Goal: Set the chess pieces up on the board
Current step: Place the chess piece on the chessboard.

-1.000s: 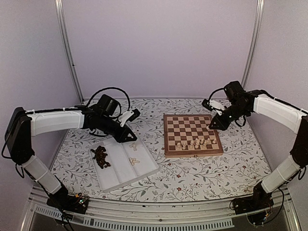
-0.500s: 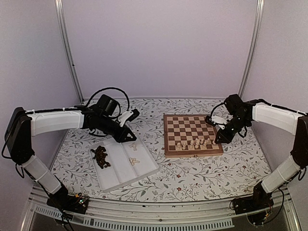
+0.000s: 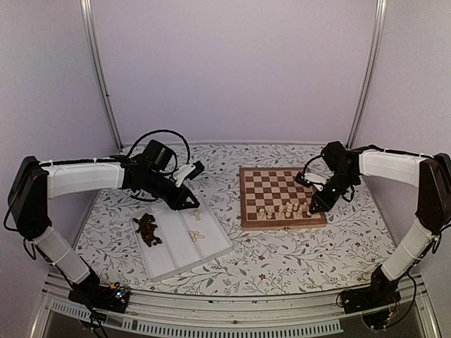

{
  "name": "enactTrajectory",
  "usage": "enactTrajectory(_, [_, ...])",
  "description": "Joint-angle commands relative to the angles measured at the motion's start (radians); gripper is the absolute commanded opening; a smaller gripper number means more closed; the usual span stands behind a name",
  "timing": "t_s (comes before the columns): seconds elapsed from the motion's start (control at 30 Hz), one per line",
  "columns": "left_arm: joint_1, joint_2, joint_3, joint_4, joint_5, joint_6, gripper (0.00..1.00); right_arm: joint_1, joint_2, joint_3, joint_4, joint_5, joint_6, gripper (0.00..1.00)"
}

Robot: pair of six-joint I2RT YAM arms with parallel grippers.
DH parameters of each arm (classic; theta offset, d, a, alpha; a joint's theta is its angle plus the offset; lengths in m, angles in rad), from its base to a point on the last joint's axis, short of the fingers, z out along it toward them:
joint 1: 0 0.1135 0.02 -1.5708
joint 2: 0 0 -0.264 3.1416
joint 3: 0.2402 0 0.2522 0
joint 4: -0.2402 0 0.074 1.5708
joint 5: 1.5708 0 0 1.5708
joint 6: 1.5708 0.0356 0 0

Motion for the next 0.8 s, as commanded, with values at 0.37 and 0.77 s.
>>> enactTrajectory(0.37, [0.014, 0.016, -0.005, -0.012, 0.003, 0.007, 0.09, -0.005, 0.069, 0.072, -0.005, -0.027, 0.017, 0.11])
enactTrajectory(0.77, [0.014, 0.016, -0.006, -0.015, 0.004, 0.006, 0.09, 0.002, 0.093, 0.077, -0.010, -0.028, 0.018, 0.15])
